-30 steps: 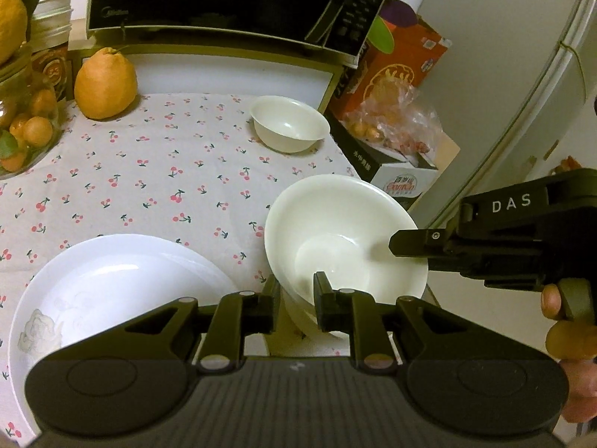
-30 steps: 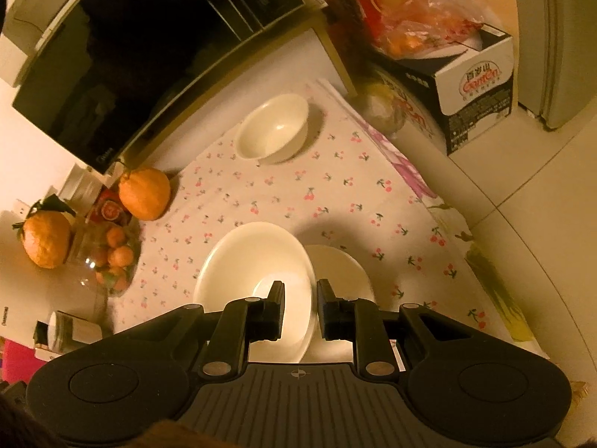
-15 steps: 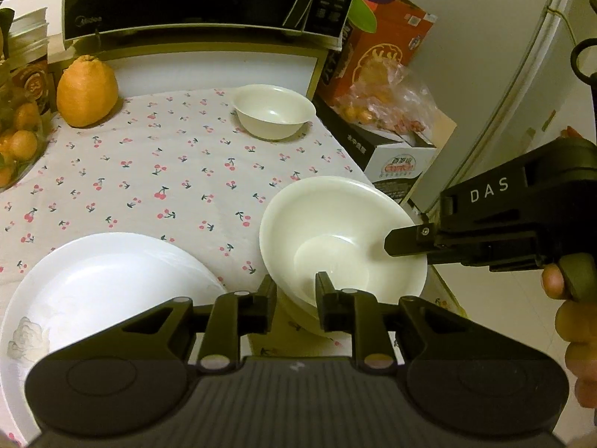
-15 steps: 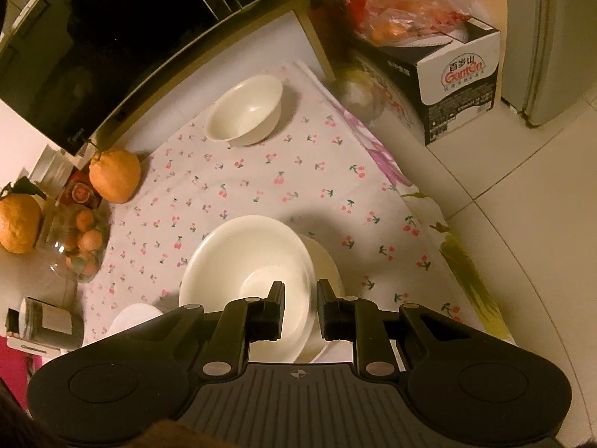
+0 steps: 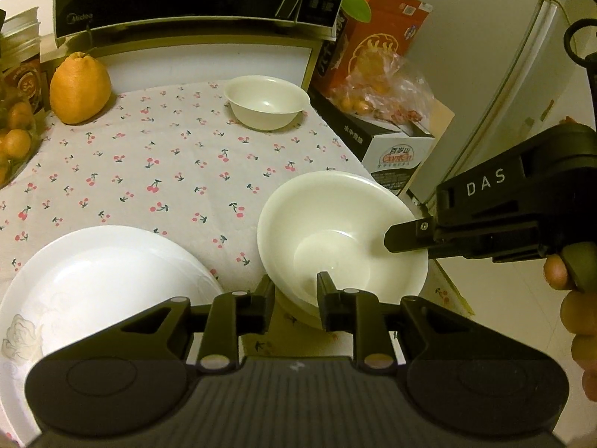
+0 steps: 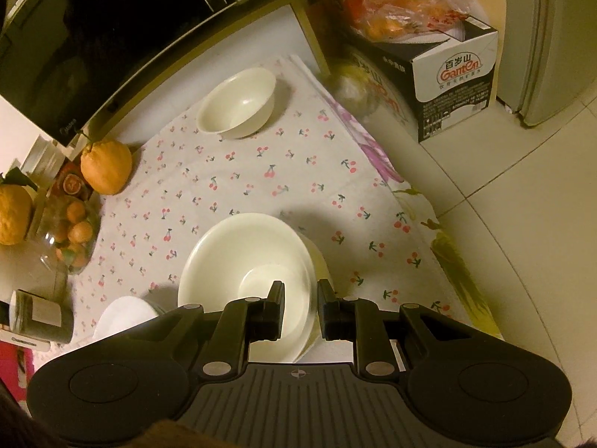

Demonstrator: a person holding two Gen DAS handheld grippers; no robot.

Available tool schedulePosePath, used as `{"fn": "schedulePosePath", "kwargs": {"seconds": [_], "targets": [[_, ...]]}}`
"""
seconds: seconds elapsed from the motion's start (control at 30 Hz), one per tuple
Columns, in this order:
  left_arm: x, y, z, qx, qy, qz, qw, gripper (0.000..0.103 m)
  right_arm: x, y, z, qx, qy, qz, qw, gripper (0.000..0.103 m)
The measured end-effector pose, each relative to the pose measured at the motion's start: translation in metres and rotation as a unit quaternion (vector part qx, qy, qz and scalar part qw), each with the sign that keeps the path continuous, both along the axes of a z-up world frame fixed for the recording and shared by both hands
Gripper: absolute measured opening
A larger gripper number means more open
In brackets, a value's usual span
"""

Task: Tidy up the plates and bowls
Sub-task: 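Lower the held bowl into the other white bowl with both tools, then open both tools and release the bowl inside the other bowl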

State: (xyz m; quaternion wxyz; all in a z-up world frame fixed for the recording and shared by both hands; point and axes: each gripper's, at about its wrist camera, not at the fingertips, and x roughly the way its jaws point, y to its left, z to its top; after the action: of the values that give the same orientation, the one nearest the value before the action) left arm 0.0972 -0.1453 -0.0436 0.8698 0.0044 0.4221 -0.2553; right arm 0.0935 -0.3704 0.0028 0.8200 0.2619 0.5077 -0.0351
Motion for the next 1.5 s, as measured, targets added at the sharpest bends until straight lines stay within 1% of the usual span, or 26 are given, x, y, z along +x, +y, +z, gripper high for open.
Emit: {"fn": "schedulePosePath", "kwargs": {"seconds": [0.63, 0.9, 0.97, 1.03, 1.07, 1.1, 1.13, 1.17, 1.2, 1.27, 1.3, 1.33, 1.4, 1.47, 1.5], "targets": [[0.001, -0.002, -0.004, 0.004, 0.010, -0.002, 0.9999, 0.022, 0.000, -0.009, -0.001, 0.010, 0.006, -0.011, 1.000, 0.021], [0.001, -0.001, -0.003, -0.001, 0.010, -0.005, 0.9999, 0.026, 0.000, -0.011, -0.001, 0.015, 0.006, -0.012, 1.000, 0.021], [0.001, -0.001, -0.002, -0.004, 0.009, -0.005, 0.9999, 0.035, 0.000, -0.011, 0.000, 0.017, 0.006, -0.011, 1.000, 0.021], [0.001, 0.000, 0.000, -0.005, 0.006, -0.005, 1.0000, 0.038, 0.001, -0.013, 0.000, 0.026, 0.005, -0.009, 1.000, 0.021], [0.000, 0.000, 0.001, -0.006, 0.004, -0.006, 1.0000, 0.040, 0.001, -0.014, 0.000, 0.031, 0.004, -0.007, 0.999, 0.024], [0.000, 0.000, 0.003, -0.007, 0.001, -0.007, 1.0000, 0.042, 0.001, -0.014, 0.000, 0.036, 0.003, -0.005, 0.999, 0.031], [-0.001, 0.000, 0.004, -0.008, -0.001, -0.008, 0.9999, 0.048, 0.001, -0.014, 0.000, 0.039, 0.001, -0.003, 0.999, 0.035], [-0.002, 0.000, 0.005, -0.008, -0.004, -0.009, 0.9999, 0.055, 0.001, -0.014, 0.001, 0.039, -0.002, -0.002, 0.999, 0.035], [-0.003, 0.000, 0.007, -0.009, -0.008, -0.009, 0.9999, 0.058, 0.001, -0.015, 0.002, 0.039, -0.003, 0.000, 0.999, 0.036], [-0.003, -0.001, 0.010, -0.010, -0.013, -0.009, 0.9998, 0.067, 0.001, -0.017, 0.002, 0.044, -0.006, 0.000, 0.999, 0.043], [-0.003, -0.001, 0.011, -0.010, -0.014, -0.010, 0.9998, 0.069, 0.001, -0.018, 0.002, 0.046, -0.008, 0.000, 0.999, 0.050], [-0.002, -0.001, 0.013, -0.011, -0.015, -0.011, 0.9998, 0.072, 0.000, -0.020, 0.003, 0.048, -0.011, -0.001, 0.999, 0.054], [-0.001, -0.001, 0.016, -0.014, -0.018, -0.009, 0.9997, 0.076, -0.001, -0.024, 0.004, 0.050, -0.017, -0.006, 0.999, 0.055], [0.000, 0.000, 0.019, -0.017, -0.021, -0.006, 0.9996, 0.082, -0.002, -0.028, 0.006, 0.055, -0.028, -0.008, 0.998, 0.061], [0.001, 0.000, 0.021, -0.018, -0.022, -0.005, 0.9996, 0.083, -0.003, -0.030, 0.007, 0.057, -0.033, -0.008, 0.998, 0.066]]}}
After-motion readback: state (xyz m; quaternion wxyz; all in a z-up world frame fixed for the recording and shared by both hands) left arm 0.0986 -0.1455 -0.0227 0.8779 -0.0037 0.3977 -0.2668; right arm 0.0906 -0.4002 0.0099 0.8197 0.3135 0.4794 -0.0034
